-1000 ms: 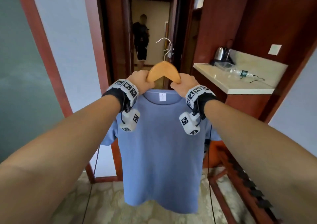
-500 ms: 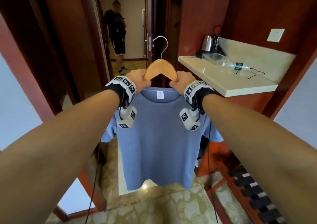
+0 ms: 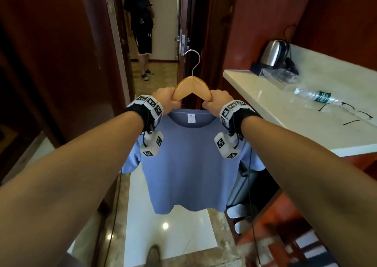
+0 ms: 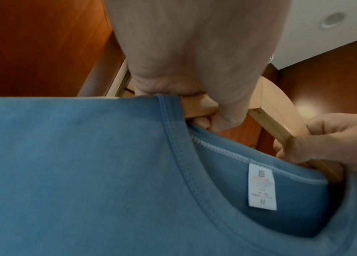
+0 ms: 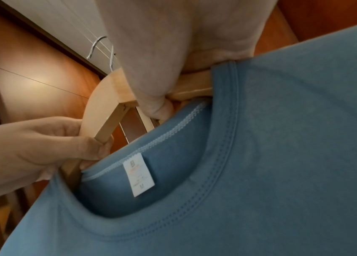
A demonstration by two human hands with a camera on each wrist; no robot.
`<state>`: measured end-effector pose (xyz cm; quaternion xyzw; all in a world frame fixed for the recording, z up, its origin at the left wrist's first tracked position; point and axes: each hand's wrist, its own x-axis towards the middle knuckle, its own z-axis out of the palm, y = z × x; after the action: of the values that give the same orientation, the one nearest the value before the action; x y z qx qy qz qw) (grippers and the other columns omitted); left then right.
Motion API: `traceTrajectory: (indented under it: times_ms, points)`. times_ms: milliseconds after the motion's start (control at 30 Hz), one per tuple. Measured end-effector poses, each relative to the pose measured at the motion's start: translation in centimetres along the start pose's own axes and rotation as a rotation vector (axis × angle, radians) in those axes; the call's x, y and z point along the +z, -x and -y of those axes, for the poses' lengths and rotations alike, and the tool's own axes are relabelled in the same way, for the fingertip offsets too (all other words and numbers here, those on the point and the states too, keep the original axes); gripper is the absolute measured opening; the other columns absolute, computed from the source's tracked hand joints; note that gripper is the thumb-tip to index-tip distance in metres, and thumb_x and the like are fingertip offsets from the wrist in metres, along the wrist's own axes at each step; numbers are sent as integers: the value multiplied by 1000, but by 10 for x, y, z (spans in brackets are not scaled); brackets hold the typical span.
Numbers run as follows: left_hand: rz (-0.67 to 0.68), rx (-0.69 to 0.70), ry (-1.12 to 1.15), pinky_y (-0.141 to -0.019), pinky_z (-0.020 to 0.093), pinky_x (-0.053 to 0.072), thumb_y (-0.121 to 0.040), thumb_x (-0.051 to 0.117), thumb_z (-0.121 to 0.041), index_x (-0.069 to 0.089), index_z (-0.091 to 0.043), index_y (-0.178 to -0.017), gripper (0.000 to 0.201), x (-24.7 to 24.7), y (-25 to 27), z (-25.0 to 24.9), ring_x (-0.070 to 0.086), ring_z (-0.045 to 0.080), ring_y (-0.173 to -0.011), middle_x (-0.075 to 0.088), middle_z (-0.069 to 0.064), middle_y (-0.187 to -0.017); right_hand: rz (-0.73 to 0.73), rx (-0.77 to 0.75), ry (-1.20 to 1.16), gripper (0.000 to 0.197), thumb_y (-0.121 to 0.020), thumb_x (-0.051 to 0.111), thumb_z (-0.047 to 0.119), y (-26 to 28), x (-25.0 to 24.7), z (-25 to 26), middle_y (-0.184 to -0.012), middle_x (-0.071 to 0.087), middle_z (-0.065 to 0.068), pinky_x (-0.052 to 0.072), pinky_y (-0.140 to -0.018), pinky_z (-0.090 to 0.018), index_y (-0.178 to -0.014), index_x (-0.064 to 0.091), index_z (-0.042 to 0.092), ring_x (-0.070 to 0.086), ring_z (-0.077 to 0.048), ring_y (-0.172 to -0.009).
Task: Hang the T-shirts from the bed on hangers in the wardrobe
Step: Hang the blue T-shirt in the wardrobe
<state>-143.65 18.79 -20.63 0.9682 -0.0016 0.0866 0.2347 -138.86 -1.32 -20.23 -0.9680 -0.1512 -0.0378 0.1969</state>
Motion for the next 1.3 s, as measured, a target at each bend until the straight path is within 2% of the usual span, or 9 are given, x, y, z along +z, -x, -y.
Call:
traceTrajectory:
  times_ms: [200, 333, 467, 567, 700, 867, 1133, 1233, 1300]
  points:
    - [35, 4, -28, -69, 32, 41, -88, 63, -21, 59, -15, -98, 12, 18, -151, 60, 58, 26, -79, 61, 5, -86, 7, 22, -15, 14, -90, 62, 31, -145, 34, -6, -80, 56, 1, 40, -63, -30, -95, 57, 19, 54, -16, -67]
    - [88, 38, -31, -65, 33, 39, -88, 61, -19, 53, -14, -87, 10, 15, -253, 87, 53, 24, -73, 55, 4, -77, 11, 57, -11, 13, -89, 63, 32, -237, 40, -7, -79, 57, 1, 39, -63, -30, -92, 57, 21, 55, -17, -69]
    - [99, 97, -57, -61, 31, 36, -89, 60, -20, 50, -16, -85, 11, 18, -346, 101, 50, 21, -67, 52, 2, -73, -6, 94, 7, 15, -87, 63, 34, -320, 43, -17, -78, 57, 0, 39, -63, -31, -84, 55, 22, 58, -24, -73]
    - [94, 126, -60, -56, 31, 33, -90, 60, -22, 52, -16, -88, 10, 26, -412, 108, 50, 19, -65, 53, 1, -73, -27, 119, 32, 16, -86, 61, 33, -376, 44, -32, -75, 56, -1, 36, -60, -30, -84, 54, 20, 58, -26, -73]
    - [81, 180, -69, -55, 30, 34, -90, 62, -26, 58, -14, -96, 14, 42, -504, 113, 52, 20, -69, 58, 3, -80, -74, 171, 55, 16, -85, 61, 32, -454, 48, -58, -79, 57, -3, 37, -61, -32, -88, 56, 17, 58, -27, -74]
    - [37, 212, -61, -55, 30, 33, -86, 63, -25, 54, -18, -83, 11, 55, -623, 113, 53, 22, -68, 56, 1, -74, -124, 208, 10, 16, -85, 61, 31, -562, 45, -93, -78, 56, -2, 40, -64, -33, -91, 57, 17, 56, -24, -70]
    - [-76, 213, -17, -53, 29, 33, -80, 63, -26, 50, -21, -77, 14, 53, -795, 109, 54, 20, -65, 57, 2, -73, -159, 266, -10, 18, -86, 61, 28, -724, 22, -119, -85, 58, -7, 45, -68, -34, -94, 59, 12, 56, -28, -74]
    - [-93, 234, 19, -55, 29, 35, -80, 64, -28, 54, -21, -79, 13, 61, -855, 104, 56, 21, -67, 58, 2, -73, -190, 322, 1, 18, -86, 61, 28, -773, 17, -134, -90, 57, -9, 47, -71, -35, -92, 55, 12, 59, -32, -83]
    - [-95, 260, 36, -55, 28, 35, -81, 65, -28, 57, -20, -83, 12, 70, -894, 102, 57, 21, -68, 59, 1, -75, -204, 374, -4, 19, -85, 62, 27, -805, 14, -145, -90, 57, -10, 45, -70, -35, -90, 53, 11, 58, -33, -83]
